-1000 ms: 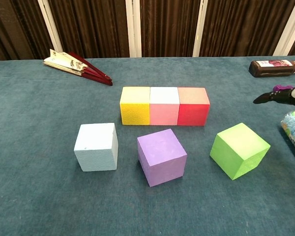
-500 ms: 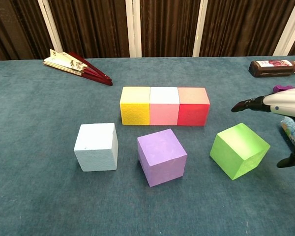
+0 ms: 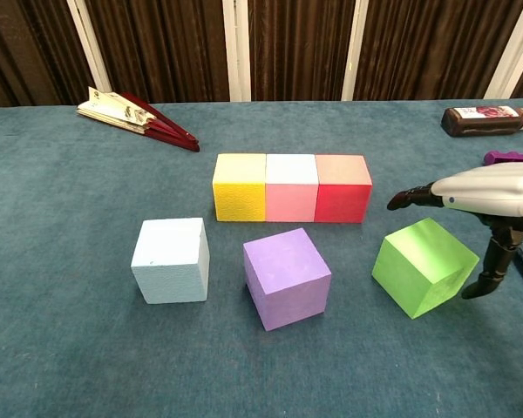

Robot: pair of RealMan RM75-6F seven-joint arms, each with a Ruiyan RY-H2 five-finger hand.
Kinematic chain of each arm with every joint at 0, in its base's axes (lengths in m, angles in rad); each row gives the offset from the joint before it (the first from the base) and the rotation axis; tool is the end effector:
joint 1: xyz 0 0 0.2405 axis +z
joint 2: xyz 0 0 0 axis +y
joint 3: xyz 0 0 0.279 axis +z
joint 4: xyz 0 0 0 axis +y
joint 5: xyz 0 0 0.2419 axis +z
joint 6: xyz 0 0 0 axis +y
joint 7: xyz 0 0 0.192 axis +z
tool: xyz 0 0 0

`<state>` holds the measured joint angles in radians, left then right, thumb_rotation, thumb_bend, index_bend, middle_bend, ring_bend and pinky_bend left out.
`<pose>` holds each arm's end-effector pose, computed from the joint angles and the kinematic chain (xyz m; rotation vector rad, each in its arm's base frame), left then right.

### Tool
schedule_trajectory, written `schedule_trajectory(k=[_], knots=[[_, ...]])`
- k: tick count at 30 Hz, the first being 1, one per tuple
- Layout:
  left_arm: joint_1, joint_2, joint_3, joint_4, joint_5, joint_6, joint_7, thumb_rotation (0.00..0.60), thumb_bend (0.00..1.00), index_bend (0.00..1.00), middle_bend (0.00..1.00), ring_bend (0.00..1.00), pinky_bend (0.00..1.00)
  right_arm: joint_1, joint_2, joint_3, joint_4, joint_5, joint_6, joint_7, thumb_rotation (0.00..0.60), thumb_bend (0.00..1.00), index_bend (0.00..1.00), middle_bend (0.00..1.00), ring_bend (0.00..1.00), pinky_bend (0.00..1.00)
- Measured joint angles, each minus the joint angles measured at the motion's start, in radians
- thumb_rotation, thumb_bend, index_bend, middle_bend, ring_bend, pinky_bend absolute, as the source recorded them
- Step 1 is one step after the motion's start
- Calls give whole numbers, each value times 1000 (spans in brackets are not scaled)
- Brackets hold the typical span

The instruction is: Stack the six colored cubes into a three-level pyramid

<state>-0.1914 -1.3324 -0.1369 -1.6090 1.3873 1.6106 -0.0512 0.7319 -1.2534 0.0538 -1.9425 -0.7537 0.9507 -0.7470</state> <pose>-0.2974 0.2807 0.1109 -1.1334 -0.9517 -1.2386 -0.1814 -0.3333 -0.0256 2.0019 -1.0030 0.5005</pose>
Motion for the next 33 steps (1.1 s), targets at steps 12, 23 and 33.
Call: schedule_trajectory(k=[12, 23, 33], knots=[[-3, -9, -13, 13, -2, -43, 14, 600, 481, 139, 51, 0, 0, 55, -1, -11, -15, 45, 23, -10, 600, 0, 131, 97, 41, 31], [0, -25, -26, 18, -12, -48, 35, 600, 481, 139, 54, 0, 0, 68, 33, -31, -50, 27, 42, 4, 600, 0, 211, 120, 41, 29], [3, -41, -32, 19, -14, -55, 49, 600, 481, 137, 54, 0, 0, 77, 40, -53, -61, 5, 48, 15, 600, 0, 255, 195, 56, 30]])
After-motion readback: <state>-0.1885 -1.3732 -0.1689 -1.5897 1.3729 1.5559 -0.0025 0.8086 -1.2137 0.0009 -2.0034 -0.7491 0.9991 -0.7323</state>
